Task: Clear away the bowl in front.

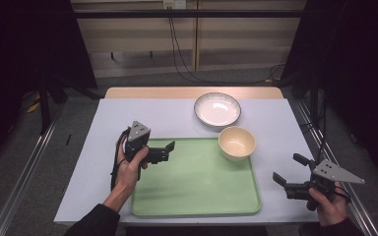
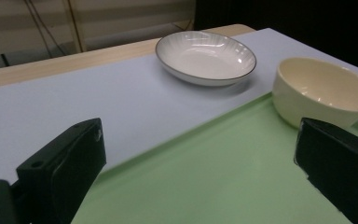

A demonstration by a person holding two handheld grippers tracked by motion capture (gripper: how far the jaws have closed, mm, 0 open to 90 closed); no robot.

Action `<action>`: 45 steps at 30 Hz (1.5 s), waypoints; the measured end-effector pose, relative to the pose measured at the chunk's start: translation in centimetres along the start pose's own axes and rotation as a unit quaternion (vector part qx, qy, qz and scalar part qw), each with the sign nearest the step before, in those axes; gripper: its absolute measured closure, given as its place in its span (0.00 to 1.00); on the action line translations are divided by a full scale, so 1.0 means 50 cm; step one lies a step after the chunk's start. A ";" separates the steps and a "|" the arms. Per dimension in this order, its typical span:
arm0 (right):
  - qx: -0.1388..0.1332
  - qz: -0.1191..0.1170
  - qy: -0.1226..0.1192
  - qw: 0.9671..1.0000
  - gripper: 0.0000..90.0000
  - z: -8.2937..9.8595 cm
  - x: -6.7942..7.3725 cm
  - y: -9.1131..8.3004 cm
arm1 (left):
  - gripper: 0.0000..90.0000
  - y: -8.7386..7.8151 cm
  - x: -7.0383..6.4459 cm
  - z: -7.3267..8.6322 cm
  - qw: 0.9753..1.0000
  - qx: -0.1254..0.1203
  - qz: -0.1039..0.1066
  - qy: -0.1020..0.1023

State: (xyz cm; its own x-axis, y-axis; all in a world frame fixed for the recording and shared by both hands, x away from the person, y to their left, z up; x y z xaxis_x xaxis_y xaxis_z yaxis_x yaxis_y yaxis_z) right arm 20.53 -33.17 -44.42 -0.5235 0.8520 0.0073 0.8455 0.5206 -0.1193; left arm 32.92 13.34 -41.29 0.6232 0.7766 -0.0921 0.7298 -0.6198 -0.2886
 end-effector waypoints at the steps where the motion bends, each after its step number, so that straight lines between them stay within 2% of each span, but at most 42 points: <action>1: 0.002 0.001 -0.001 1.000 0.01 0.000 0.000 0.001 | 0.02 -0.019 0.008 0.004 1.000 -0.004 -0.005 0.001; 5: 0.001 0.003 -0.002 1.000 0.01 0.000 -0.001 0.001 | 0.02 -0.044 0.021 0.010 1.000 -0.008 -0.014 -0.008; 8: 0.003 0.007 -0.002 1.000 0.01 0.001 -0.001 0.002 | 0.02 -0.066 0.030 0.018 1.000 -0.008 -0.027 -0.005; 10: 0.003 0.005 -0.001 1.000 0.01 0.001 0.000 0.002 | 0.03 -0.081 0.034 0.024 1.000 -0.009 -0.024 -0.012; 11: 0.004 0.007 -0.001 1.000 0.01 0.001 -0.001 0.002 | 0.02 -0.097 0.035 0.033 0.999 -0.012 -0.030 -0.010; 15: 0.006 0.003 0.002 1.000 0.01 0.001 0.000 0.002 | 0.01 -0.116 0.039 0.047 0.999 -0.014 -0.034 -0.014; 18: 0.006 0.004 -0.001 1.000 0.01 0.002 0.000 0.002 | 0.02 -0.134 0.038 0.060 0.999 -0.013 -0.047 -0.013; 20: 0.008 0.005 0.001 1.000 0.01 0.002 0.000 0.003 | 0.02 -0.146 0.038 0.069 0.999 -0.015 -0.042 -0.022; 21: 0.010 0.003 0.001 1.000 0.01 0.003 0.001 0.004 | 0.02 -0.157 0.036 0.076 0.998 -0.018 -0.048 -0.025; 26: 0.008 0.004 0.001 1.000 0.01 0.003 0.001 0.004 | 0.02 -0.179 0.037 0.094 0.998 -0.019 -0.061 -0.022; 28: 0.010 0.004 0.004 1.000 0.01 0.004 0.000 0.004 | 0.02 -0.190 0.032 0.091 0.997 -0.030 -0.068 -0.026; 31: 0.011 0.005 0.002 1.000 0.01 0.005 -0.002 0.005 | 0.01 -0.207 0.025 0.091 0.996 -0.044 -0.076 -0.011; 34: 0.012 0.005 0.006 1.000 0.01 0.005 -0.001 0.004 | 0.03 -0.218 0.020 0.108 0.995 -0.048 -0.074 -0.041; 36: 0.012 0.004 0.001 1.000 0.01 0.005 -0.001 0.003 | 0.03 -0.222 0.021 0.117 0.995 -0.042 -0.080 -0.035; 38: 0.010 0.005 0.004 1.000 0.01 0.004 0.000 0.005 | 0.04 -0.228 0.026 0.120 0.994 -0.053 -0.082 -0.041; 39: 0.012 0.009 0.005 1.000 0.01 0.004 0.000 0.005 | 0.05 -0.233 0.029 0.123 0.993 -0.061 -0.093 -0.044; 41: 0.013 0.007 0.001 1.000 0.01 0.005 -0.001 0.006 | 0.05 -0.234 0.029 0.125 0.993 -0.060 -0.098 -0.040; 43: 0.015 0.006 0.000 1.000 0.01 0.006 -0.001 0.007 | 0.04 -0.234 0.029 0.126 0.993 -0.059 -0.094 -0.040; 45: 0.021 0.007 0.000 1.000 0.01 0.008 -0.001 0.012 | 0.05 -0.234 0.032 0.127 0.995 -0.050 -0.073 -0.048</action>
State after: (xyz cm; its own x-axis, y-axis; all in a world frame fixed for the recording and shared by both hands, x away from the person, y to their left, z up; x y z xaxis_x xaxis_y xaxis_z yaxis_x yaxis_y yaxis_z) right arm 21.01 -32.94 -44.89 -0.5123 0.8588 0.0050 0.8473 0.5063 -0.1602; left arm 23.59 22.56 -44.10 0.4830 0.8631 -0.1478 0.8373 -0.5046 -0.2103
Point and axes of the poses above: each handheld gripper's, and its own axes: y roughly forward along the jaws, z roughly out of its underside, x roughly to its left, the point moved 1 cm from there along y, roughly forward along the jaws, and after that the axes turned 9 degrees about -x, right-handed, at the moved point
